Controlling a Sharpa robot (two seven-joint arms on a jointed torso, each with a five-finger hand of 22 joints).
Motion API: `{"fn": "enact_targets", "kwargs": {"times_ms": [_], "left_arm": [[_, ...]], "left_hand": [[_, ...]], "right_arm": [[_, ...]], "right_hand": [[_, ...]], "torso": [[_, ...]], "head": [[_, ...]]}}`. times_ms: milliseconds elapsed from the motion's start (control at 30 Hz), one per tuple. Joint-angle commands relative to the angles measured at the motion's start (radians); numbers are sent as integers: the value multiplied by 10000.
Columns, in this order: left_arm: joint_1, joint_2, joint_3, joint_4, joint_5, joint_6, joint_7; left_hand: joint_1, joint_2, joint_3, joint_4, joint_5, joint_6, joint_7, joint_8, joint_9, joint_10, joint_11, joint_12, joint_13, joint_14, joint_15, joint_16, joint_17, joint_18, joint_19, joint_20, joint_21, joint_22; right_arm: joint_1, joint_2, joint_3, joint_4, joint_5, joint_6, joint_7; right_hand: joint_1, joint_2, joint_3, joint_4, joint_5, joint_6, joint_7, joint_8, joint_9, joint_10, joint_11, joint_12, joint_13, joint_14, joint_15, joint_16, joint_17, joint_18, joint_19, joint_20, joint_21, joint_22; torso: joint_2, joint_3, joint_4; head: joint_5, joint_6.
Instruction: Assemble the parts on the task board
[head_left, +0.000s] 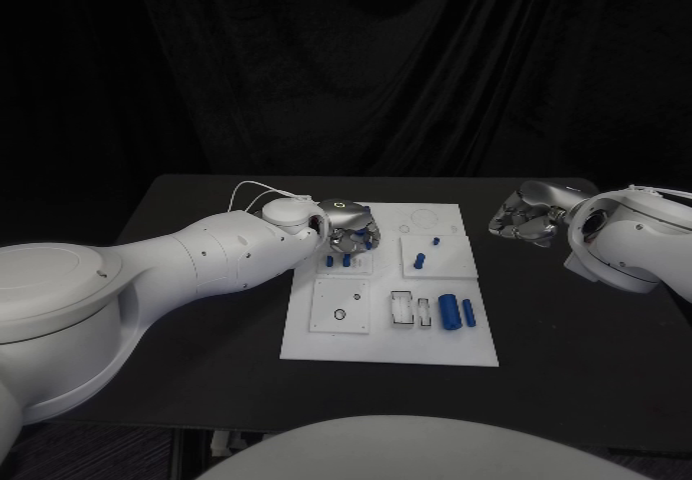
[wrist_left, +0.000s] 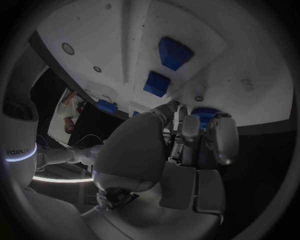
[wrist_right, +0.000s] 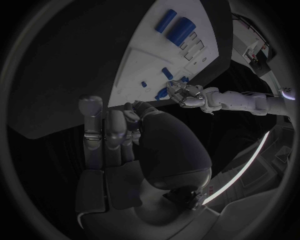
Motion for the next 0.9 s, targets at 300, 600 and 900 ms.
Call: {"fn": "enact_targets", "kwargs": {"times_ms": [300, 600, 900], "left_arm": [[-69, 42, 9, 14, 5, -61, 127], [-91, -38, 9, 37, 5, -586, 197], [-43, -656, 13, 759, 5, -1811, 347]], "left_hand": [[-49, 81, 22, -19, -33, 44, -43, -32, -70, 171, -67, -64, -107, -71, -68, -23, -128, -159, 42, -3, 18, 1832], [38, 148, 51, -159, 89, 422, 193, 11, -138, 734, -311, -96, -267, 85, -271, 72, -75, -204, 197, -38, 199, 1894], [71, 157, 8, -284, 167, 767, 380, 50, -182, 1246, -443, -109, -396, 332, -399, 200, 38, -264, 428, -73, 453, 1973]], "right_arm": [[11, 30, 6, -15, -28, 239, -300], [11, 31, 6, -9, -28, 295, -341], [11, -11, 6, 5, -28, 301, -343]], "right_hand": [[7, -89, 89, -12, 60, -55, 10, -50, -15, -86, -3, -63, -27, -51, -18, -104, -35, -107, -46, -1, -117, 803], [33, -98, 115, -30, 57, -45, 10, -49, -14, -121, 0, -116, -65, -78, -15, -164, -72, -98, -71, 0, -192, 788], [52, -106, 134, -42, 54, -44, 12, -52, -15, -157, 2, -171, -108, -109, -13, -246, -126, -90, -93, 1, -260, 775]], "torso": [[2, 3, 10], [-5, 10, 6], [-11, 5, 8]], "head": [[-9, -1], [-14, -1], [-21, -1]]}}
